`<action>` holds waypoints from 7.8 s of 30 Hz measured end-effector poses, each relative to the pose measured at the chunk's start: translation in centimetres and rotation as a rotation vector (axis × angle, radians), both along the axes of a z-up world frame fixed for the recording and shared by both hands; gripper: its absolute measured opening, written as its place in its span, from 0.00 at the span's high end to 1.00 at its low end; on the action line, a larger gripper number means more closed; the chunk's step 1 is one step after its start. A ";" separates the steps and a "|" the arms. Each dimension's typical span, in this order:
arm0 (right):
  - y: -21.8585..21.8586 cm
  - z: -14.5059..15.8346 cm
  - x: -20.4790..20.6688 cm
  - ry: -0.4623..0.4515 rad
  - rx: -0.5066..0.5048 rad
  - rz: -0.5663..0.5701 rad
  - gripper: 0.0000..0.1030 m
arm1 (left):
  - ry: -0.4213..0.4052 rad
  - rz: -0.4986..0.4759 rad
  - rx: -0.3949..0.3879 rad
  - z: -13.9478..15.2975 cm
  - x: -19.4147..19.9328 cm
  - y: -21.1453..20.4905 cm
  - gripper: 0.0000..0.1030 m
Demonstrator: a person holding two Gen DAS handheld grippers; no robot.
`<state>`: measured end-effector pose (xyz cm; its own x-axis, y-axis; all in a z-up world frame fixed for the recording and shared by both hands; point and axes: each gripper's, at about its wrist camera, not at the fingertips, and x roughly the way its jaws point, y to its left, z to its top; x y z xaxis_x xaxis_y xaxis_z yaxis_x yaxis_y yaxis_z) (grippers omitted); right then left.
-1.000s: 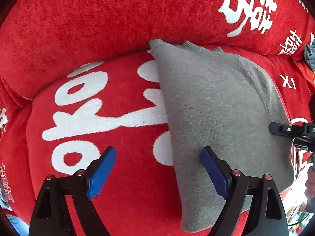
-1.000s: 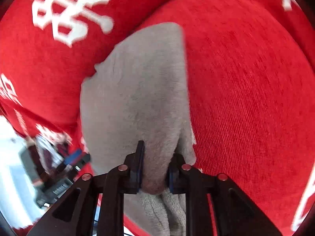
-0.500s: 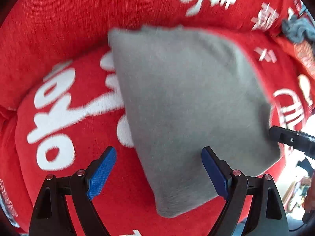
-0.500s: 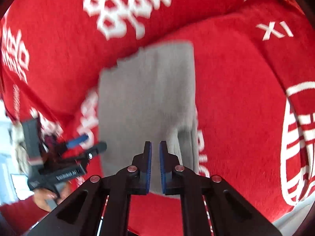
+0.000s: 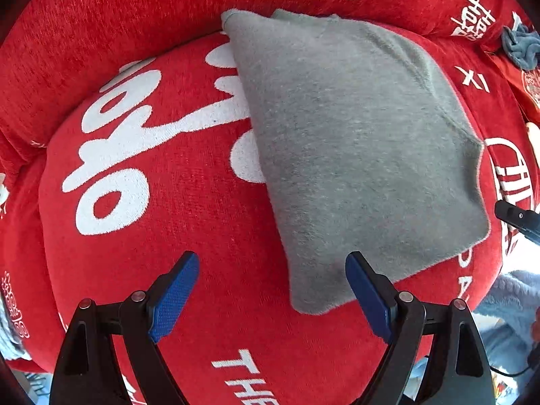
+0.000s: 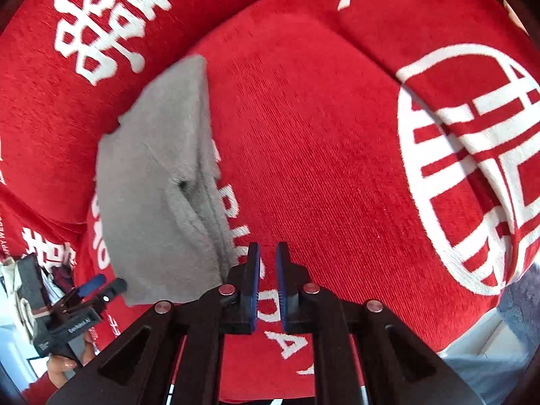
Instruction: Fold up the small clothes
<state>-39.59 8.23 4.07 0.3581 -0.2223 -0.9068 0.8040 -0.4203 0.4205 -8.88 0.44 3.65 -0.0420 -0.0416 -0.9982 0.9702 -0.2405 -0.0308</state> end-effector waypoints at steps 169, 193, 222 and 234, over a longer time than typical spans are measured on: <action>-12.9 -5.2 0.0 -0.398 0.013 0.172 0.32 | 0.263 0.119 0.070 -2.6 -1.1 -11.5 0.00; -15.4 -7.5 3.3 -0.618 -0.022 0.286 0.35 | 0.378 0.099 0.102 -4.7 -1.4 -12.5 0.05; -6.9 -3.0 18.9 -0.729 0.033 0.269 0.65 | 0.318 0.136 0.006 0.6 14.3 -0.6 0.52; -5.4 5.0 17.9 -0.121 -0.041 0.344 0.93 | 0.264 0.212 -0.145 4.4 17.2 3.1 0.51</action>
<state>-21.72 2.85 9.04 0.5222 -0.1055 -0.8463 0.8389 -0.1152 0.5320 8.29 3.57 8.02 -0.2724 -0.2176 -0.9373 0.9622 -0.0552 -0.2668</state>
